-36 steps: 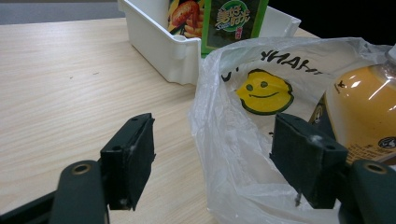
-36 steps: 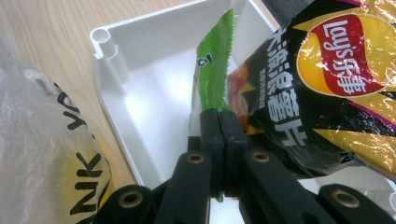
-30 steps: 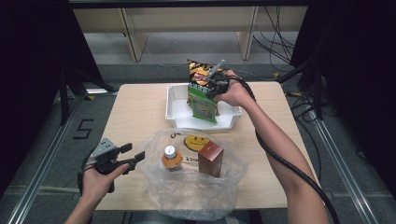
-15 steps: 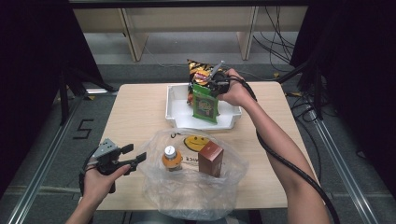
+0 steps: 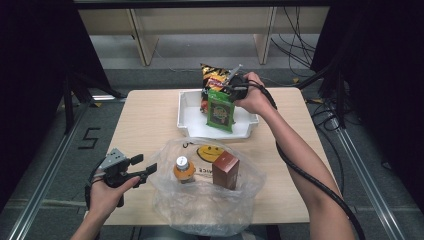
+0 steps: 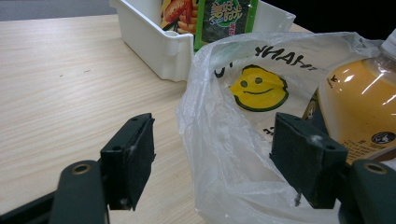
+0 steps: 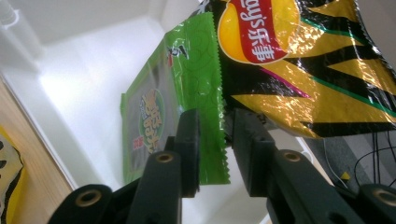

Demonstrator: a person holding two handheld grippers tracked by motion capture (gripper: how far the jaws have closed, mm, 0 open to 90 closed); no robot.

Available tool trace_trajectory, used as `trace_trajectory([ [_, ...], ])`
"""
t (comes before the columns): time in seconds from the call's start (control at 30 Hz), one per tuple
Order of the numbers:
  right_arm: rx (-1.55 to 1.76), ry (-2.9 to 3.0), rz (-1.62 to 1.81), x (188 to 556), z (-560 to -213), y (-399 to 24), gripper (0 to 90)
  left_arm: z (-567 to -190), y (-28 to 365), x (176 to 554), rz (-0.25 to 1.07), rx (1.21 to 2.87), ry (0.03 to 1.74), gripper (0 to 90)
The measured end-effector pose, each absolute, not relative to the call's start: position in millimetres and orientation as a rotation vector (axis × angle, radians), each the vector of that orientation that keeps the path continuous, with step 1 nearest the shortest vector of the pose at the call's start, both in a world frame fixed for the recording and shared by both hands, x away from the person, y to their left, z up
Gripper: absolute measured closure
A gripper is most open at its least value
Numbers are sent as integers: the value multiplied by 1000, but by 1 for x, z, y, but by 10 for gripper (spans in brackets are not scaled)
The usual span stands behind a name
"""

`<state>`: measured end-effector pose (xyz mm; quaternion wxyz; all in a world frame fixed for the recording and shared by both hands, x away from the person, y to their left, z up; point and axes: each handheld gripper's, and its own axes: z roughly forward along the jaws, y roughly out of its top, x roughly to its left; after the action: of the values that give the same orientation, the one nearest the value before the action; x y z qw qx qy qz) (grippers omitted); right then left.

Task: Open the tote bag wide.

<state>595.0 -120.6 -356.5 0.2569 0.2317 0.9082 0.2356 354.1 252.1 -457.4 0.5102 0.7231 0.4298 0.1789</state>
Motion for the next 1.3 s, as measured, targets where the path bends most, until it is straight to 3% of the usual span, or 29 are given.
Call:
trace_trajectory([
  [0.77, 781, 2402, 799, 568, -344, -132, 558, -456, 251, 354, 435, 1722, 1025, 297],
  [1.3, 909, 2374, 946, 533, -342, -147, 511, -454, 249, 355, 436, 1713, 1018, 293],
])
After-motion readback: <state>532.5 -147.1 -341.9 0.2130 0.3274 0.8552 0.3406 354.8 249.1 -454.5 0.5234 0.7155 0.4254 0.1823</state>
